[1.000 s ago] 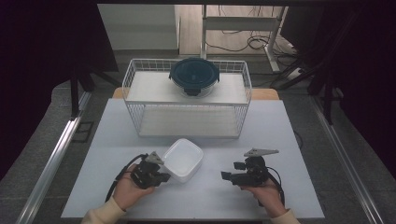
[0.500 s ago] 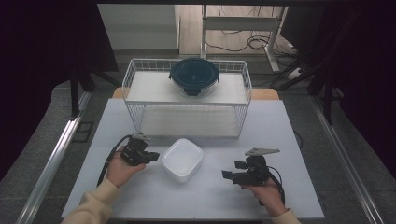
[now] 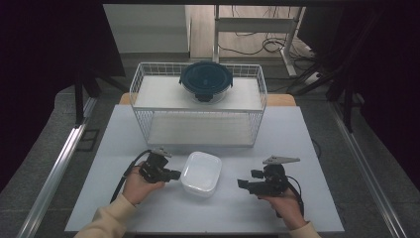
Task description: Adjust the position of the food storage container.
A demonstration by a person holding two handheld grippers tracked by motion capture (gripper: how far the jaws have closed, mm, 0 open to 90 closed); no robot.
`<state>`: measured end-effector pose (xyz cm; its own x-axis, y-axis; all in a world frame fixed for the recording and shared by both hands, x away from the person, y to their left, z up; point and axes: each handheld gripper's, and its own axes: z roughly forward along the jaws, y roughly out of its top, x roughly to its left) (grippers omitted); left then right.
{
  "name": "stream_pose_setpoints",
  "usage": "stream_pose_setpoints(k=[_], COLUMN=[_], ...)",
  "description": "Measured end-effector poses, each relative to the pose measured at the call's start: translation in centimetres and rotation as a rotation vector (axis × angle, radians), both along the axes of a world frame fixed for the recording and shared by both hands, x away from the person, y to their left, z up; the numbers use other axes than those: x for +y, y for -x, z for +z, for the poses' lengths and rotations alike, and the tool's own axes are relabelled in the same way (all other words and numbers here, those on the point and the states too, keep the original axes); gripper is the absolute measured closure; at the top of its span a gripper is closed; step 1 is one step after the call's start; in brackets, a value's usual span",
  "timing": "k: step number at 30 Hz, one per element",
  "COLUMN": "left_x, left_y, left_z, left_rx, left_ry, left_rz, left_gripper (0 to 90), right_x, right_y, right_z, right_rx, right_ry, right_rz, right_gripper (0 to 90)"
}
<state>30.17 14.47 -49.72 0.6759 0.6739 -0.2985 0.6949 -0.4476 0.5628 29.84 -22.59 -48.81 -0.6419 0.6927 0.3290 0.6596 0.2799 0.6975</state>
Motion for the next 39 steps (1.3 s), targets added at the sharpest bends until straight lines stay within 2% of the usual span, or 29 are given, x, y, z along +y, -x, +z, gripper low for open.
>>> stream_pose_setpoints(k=[6,8,18,22,26,27,28,29,30,31,32,35,39], left_x=[-1.2,-1.5,-1.9,-1.1,1.0,1.3,1.9,2.2,2.7,2.8,3.0,3.1,3.2], left_y=[0.3,0.5,0.6,0.7,1.3,1.5,1.9,2.0,2.2,2.2,2.2,2.5,2.6], left_z=[-0.4,-0.3,-0.5,-0.1,1.1,1.2,1.5,1.6,1.7,1.7,1.6,1.3,1.1], left_rx=[0.014,0.01,0.014,-0.021,-0.059,-0.067,-0.082,-0.082,-0.06,-0.036,-0.011,-0.011,-0.017], left_ry=[0.026,0.021,0.037,0.018,0.106,0.113,0.125,0.137,0.158,0.161,0.155,0.15,0.157], left_rz=[-0.026,-0.039,-0.038,-0.002,0.07,0.085,0.124,0.152,0.184,0.185,0.181,0.177,0.183], left_gripper=[90.0,90.0,90.0,90.0,89.7,85.9,81.0,71.4,63.8,51.9,45.9,37.3,32.0], right_x=[-0.1,-0.1,-0.3,-0.4,-0.5,-0.5,-0.5,-0.5,-0.5,-0.5,-0.5,-0.3,-0.3], right_y=[0.0,-0.1,-0.1,0.0,0.0,0.0,0.0,0.0,0.0,0.0,0.1,0.1,0.1], right_z=[0.0,0.0,0.1,0.3,0.5,0.6,0.6,0.6,0.6,0.6,0.7,0.8,0.9], right_rx=[-0.001,-0.001,-0.002,-0.017,-0.025,-0.024,-0.024,-0.025,-0.027,-0.032,-0.034,-0.035,-0.034], right_ry=[0.0,0.0,0.001,-0.02,-0.027,-0.031,-0.031,-0.028,-0.028,-0.028,-0.031,-0.039,-0.048], right_rz=[-0.003,-0.006,-0.008,-0.012,-0.016,-0.017,-0.017,-0.017,-0.015,-0.015,-0.015,-0.009,-0.008], right_gripper=[22.7,22.7,22.7,22.7,22.7,22.7,22.7,22.6,22.6,22.7,22.7,22.7,22.7])
